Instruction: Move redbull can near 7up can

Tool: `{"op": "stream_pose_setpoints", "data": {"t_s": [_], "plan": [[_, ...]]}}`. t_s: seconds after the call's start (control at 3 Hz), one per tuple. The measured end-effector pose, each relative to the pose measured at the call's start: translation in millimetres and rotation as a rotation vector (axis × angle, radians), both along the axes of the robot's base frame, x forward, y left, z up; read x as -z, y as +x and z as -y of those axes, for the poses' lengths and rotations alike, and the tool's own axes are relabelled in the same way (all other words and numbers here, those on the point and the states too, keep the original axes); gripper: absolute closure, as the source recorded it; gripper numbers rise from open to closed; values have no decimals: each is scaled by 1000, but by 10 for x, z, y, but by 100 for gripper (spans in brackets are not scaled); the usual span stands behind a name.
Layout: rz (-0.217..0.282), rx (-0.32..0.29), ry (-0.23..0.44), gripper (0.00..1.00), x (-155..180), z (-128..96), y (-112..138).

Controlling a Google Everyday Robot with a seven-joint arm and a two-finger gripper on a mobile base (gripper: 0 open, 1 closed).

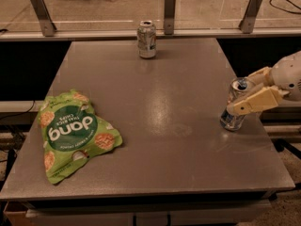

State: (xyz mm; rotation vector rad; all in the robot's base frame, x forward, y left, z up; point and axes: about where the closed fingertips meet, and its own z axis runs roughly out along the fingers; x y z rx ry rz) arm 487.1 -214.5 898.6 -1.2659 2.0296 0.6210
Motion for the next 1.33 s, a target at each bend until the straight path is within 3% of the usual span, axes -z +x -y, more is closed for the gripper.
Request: {"op": "stream_pose_setpoints", "data": {"t_s": [0.33, 0.67, 1.0, 1.33], "plan": [[3, 0, 24, 64, -22, -14, 3], [36, 14, 18, 87, -151, 92, 82], [135, 64, -13, 100, -530, 352, 224], [135, 63, -13, 100, -530, 352, 224]]}}
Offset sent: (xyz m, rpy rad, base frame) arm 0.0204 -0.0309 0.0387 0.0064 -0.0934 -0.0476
